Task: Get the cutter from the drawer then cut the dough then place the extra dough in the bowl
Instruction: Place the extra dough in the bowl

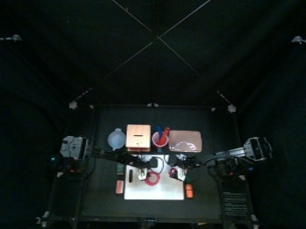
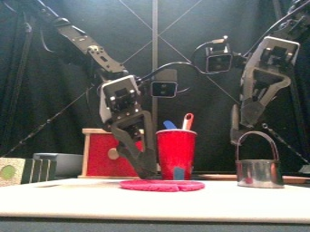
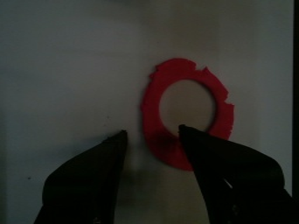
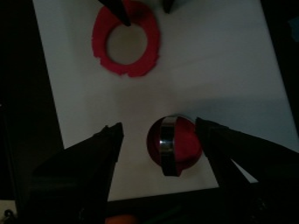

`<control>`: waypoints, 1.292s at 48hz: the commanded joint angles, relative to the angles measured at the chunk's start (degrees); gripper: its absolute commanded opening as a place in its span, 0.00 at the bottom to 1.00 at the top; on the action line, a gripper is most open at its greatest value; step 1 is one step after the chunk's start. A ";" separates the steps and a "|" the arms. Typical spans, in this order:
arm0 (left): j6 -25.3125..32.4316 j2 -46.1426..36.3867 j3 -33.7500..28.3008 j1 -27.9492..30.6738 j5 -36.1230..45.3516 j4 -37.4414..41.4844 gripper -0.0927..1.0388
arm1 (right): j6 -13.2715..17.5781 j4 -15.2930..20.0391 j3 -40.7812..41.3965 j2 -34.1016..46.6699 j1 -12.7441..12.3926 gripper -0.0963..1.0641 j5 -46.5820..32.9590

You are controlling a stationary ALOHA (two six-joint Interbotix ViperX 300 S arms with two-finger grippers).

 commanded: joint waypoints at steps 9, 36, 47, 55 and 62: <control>-0.09 1.41 -1.41 -0.70 -0.88 1.76 0.84 | 0.09 0.26 -0.35 -1.49 -0.18 0.91 -0.26; -0.09 3.25 -1.05 -2.72 0.88 4.04 0.68 | 0.09 0.88 0.09 -1.49 -0.18 0.91 -0.09; -0.09 3.96 -1.76 -3.52 3.25 4.66 0.66 | 0.09 0.88 0.26 -1.49 -0.18 0.92 -0.09; -0.18 4.48 -2.55 -3.60 4.31 5.36 0.60 | 0.09 0.88 0.44 -1.49 -0.18 0.92 -0.09; -0.18 4.48 -2.55 -3.60 4.22 5.36 0.59 | 0.09 0.88 0.53 -1.49 -0.18 0.91 -0.09</control>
